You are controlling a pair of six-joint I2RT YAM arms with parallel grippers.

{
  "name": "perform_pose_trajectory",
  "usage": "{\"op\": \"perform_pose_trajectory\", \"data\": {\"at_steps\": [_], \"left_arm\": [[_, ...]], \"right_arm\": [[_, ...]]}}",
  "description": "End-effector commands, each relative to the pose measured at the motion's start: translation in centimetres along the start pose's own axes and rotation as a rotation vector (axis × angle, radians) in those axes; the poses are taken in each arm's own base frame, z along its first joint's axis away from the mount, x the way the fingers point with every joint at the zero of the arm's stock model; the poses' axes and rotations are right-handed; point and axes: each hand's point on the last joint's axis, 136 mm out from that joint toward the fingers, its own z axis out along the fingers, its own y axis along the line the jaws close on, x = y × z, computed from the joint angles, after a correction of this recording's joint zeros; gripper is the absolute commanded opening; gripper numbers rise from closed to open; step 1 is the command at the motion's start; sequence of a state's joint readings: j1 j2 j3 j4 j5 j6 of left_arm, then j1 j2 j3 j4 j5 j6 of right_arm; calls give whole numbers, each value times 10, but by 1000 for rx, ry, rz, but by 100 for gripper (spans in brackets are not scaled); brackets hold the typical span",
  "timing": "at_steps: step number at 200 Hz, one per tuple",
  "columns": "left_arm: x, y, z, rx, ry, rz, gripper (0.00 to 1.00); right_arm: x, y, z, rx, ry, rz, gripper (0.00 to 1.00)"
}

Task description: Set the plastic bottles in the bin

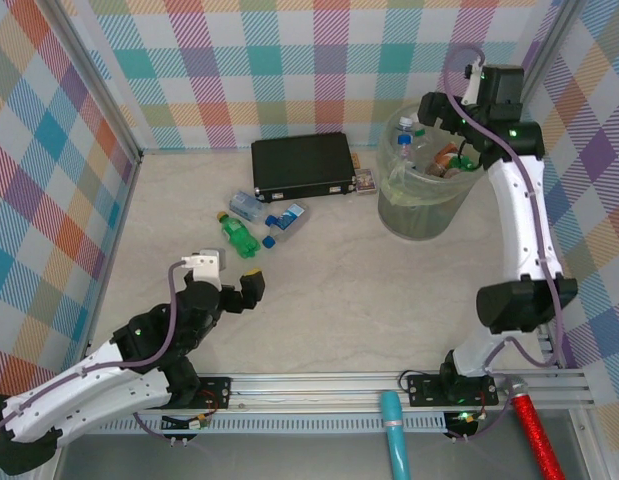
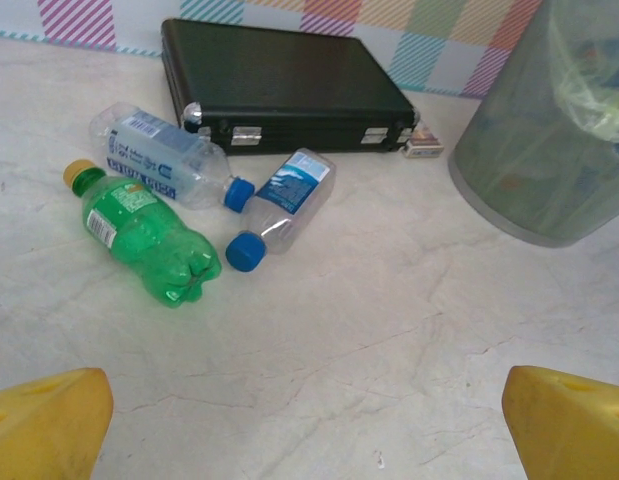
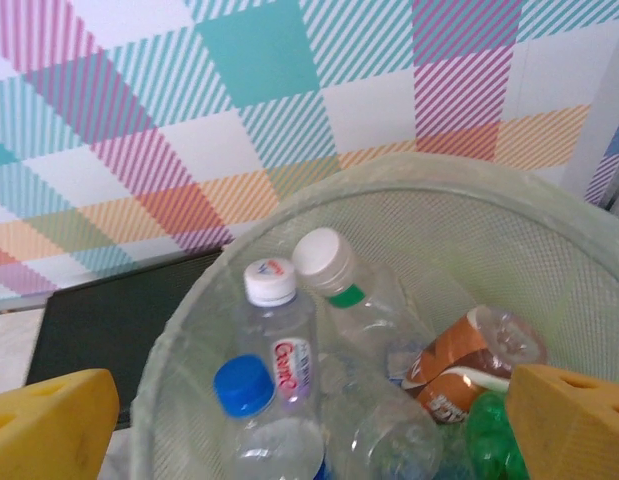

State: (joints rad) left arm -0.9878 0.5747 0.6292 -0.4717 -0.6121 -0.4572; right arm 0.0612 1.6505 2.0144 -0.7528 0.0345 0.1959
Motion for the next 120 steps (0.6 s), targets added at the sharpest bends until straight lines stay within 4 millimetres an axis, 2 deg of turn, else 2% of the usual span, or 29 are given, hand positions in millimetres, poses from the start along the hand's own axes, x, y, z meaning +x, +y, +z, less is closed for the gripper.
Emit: {"op": "perform_pose_trajectory", "data": {"at_steps": [1, 40, 75, 120], "left_arm": [[-6, 0, 5, -41, -13, -26, 100], [-3, -3, 25, -88, 23, -35, 100], [-3, -2, 43, -121, 67, -52, 100], [-1, 4, 70, -168, 134, -96, 100]], "right_arm": [[6, 16, -17, -78, -27, 37, 99], [34, 30, -46, -152, -49, 77, 99], [71, 40, -66, -247, -22, 144, 99], [119, 64, -82, -343, 31, 110, 99]]}}
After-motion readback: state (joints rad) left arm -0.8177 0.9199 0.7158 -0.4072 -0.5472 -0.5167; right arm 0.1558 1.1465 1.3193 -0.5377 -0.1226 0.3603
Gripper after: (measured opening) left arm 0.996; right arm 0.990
